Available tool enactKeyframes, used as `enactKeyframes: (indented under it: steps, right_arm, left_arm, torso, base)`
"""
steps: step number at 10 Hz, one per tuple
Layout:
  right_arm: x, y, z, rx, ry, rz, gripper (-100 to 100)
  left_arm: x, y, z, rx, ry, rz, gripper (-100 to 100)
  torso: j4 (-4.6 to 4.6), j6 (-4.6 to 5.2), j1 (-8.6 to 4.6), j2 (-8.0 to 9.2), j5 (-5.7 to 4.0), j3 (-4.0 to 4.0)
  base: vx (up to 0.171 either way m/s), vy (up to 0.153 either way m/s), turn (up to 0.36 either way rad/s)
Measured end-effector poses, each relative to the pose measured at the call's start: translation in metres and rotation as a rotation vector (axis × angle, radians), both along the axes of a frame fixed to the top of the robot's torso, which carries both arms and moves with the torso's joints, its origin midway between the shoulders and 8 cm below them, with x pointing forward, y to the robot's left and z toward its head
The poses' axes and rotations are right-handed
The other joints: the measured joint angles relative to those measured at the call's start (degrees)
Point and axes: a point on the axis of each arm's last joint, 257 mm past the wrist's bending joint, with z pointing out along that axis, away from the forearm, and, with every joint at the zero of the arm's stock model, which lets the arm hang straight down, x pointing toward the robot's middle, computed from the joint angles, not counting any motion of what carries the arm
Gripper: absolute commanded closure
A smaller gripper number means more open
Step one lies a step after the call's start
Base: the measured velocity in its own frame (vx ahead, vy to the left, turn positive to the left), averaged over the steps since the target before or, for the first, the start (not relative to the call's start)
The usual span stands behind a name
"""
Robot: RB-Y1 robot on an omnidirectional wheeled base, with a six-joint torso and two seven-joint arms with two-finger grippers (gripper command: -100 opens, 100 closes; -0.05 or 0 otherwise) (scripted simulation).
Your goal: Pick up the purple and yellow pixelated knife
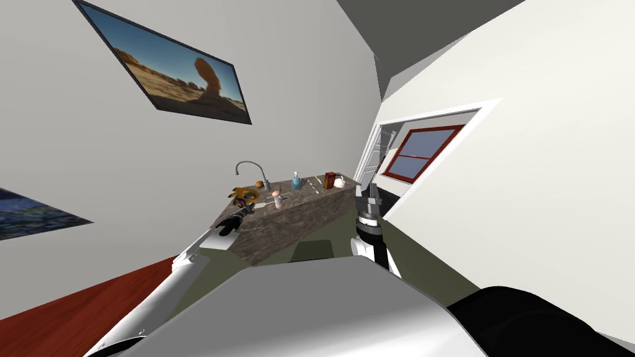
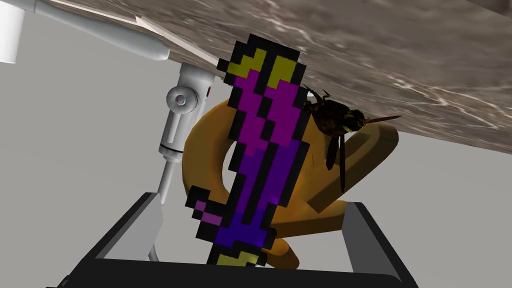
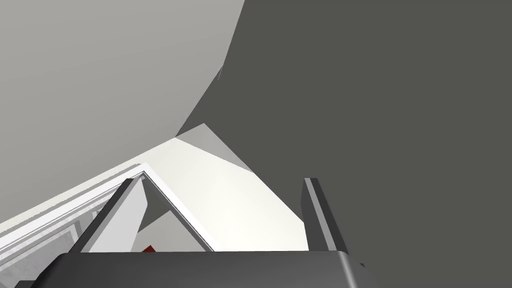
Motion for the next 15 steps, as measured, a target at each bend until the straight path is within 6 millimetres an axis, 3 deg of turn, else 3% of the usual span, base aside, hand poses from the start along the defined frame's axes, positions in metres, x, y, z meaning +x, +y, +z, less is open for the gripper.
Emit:
enactKeyframes:
  steps: [6, 7, 11, 12, 13, 15]
  right_arm:
    - [0.000, 0.000, 0.000, 0.000, 0.000, 0.000, 0]
    - [0.000, 0.000, 0.000, 0.000, 0.000, 0.000, 0]
    - [0.000, 0.000, 0.000, 0.000, 0.000, 0.000, 0]
    - [0.000, 0.000, 0.000, 0.000, 0.000, 0.000, 0]
    - [0.000, 0.000, 0.000, 0.000, 0.000, 0.000, 0]
    - [0.000, 0.000, 0.000, 0.000, 0.000, 0.000, 0]
  left_arm:
    - [0.048, -0.003, 0.011, -0.005, 0.010, 0.022, -100]
    - [0.049, -0.003, 0.012, -0.005, 0.009, 0.022, 100]
    - [0.049, -0.003, 0.012, -0.005, 0.009, 0.022, 100]
    - [0.049, -0.003, 0.012, -0.005, 0.009, 0.022, 0]
    - [0.049, -0.003, 0.012, -0.005, 0.009, 0.022, 100]
    - [0.035, -0.002, 0.010, -0.003, -0.004, 0.013, 100]
  torso:
    - [0.01, 0.00, 0.01, 0.03, 0.00, 0.02]
    - [-0.03, -0.02, -0.01, -0.09, 0.00, -0.06]
    - [-0.07, -0.01, -0.03, -0.23, 0.00, -0.14]
    - [-0.07, -0.01, -0.03, -0.23, 0.00, -0.14]
    - [-0.07, -0.02, -0.02, -0.23, 0.00, -0.14]
    - [-0.14, -0.03, -0.03, -0.62, 0.01, -0.36]
  base:
    - [-0.078, 0.006, -0.032]
    - [-0.005, 0.001, 0.006]
    - [0.000, 0.000, 0.000]
    - [0.000, 0.000, 0.000]
    - [0.113, -0.010, 0.109]
    - [0.152, -0.012, 0.084]
